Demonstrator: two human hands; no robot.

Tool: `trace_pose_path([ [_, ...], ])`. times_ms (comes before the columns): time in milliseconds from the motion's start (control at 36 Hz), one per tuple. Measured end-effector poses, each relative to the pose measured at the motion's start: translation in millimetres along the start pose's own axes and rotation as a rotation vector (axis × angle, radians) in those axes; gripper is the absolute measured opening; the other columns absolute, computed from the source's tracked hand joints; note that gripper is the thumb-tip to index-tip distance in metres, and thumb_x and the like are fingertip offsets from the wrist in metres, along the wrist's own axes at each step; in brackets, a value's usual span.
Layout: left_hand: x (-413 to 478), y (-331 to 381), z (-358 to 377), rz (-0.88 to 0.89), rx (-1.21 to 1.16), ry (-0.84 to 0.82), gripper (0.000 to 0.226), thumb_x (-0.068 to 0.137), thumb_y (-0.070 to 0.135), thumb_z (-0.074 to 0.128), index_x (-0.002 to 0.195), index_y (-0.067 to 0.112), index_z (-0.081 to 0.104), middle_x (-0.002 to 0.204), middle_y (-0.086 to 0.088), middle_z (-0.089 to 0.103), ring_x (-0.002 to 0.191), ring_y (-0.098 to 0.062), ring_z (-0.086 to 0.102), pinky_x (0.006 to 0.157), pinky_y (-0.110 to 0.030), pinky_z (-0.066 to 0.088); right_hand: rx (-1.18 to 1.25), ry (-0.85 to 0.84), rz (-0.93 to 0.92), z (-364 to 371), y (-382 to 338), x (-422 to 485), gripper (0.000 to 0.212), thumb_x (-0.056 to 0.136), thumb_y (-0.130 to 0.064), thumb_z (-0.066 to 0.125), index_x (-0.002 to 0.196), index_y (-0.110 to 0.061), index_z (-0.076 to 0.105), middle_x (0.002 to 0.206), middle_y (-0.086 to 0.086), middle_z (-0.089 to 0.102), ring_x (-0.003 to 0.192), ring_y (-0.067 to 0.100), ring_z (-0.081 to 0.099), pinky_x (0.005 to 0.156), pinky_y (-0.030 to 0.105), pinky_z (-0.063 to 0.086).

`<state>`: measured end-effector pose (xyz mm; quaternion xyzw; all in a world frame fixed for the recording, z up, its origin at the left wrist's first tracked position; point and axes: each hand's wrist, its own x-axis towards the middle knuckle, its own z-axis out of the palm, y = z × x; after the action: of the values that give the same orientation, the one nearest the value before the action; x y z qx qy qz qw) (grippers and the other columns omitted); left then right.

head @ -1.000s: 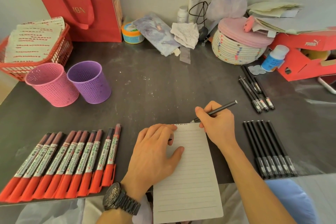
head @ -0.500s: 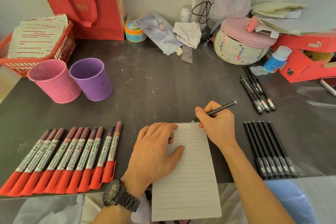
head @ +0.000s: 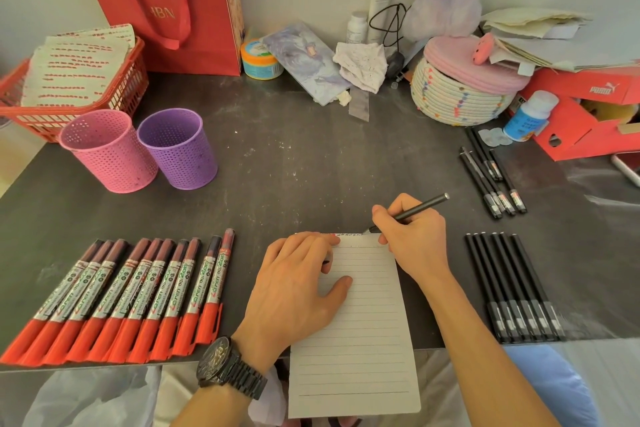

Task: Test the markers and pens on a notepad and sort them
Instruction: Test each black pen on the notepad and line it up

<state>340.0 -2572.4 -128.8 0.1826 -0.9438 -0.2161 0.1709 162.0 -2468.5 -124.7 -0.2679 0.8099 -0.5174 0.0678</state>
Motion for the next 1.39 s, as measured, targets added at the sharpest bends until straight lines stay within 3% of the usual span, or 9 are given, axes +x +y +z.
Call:
trace_pose_path([
  [1139, -0.1, -0.5, 0.9, -0.006, -0.004, -0.007, 0.032, 0.084, 0.053, 0.059, 0.081, 0.032, 0.034, 0.126, 0.025, 0.056, 0.117, -0.001, 0.047, 0.102, -0.023, 0.026, 0.002, 0.02, -0.001, 0.3, 3.3, 1.1, 0.028, 0.091, -0.019, 0.07, 0.066, -0.016, 0.06, 0.051, -0.005, 0.064, 0.047, 0.001, 0.06, 0.053, 0.009, 0.045],
  [1278, 0.1, -1.2, 1.1, -0.008, -0.007, -0.01, 0.032, 0.084, 0.054, 0.058, 0.081, 0.032, 0.035, 0.127, 0.026, 0.056, 0.117, 0.0, 0.046, 0.103, -0.024, 0.027, 0.058, 0.081, 0.016, -0.1, 1.8, 1.6, 0.03, 0.092, -0.031, 0.071, 0.066, -0.023, 0.059, 0.054, -0.006, 0.066, 0.049, 0.002, 0.061, 0.055, 0.009, 0.045],
  [1389, 0.0, -1.1, 0.5, -0.01, -0.018, -0.01, 0.033, 0.085, 0.055, 0.057, 0.081, 0.034, 0.033, 0.127, 0.027, 0.055, 0.119, 0.001, 0.046, 0.105, -0.026, 0.03, 0.163, 0.156, 0.055, -2.9, -0.8, 0.7, 0.033, 0.092, -0.049, 0.068, 0.066, -0.03, 0.057, 0.054, -0.001, 0.065, 0.047, 0.007, 0.059, 0.055, 0.018, 0.047],
])
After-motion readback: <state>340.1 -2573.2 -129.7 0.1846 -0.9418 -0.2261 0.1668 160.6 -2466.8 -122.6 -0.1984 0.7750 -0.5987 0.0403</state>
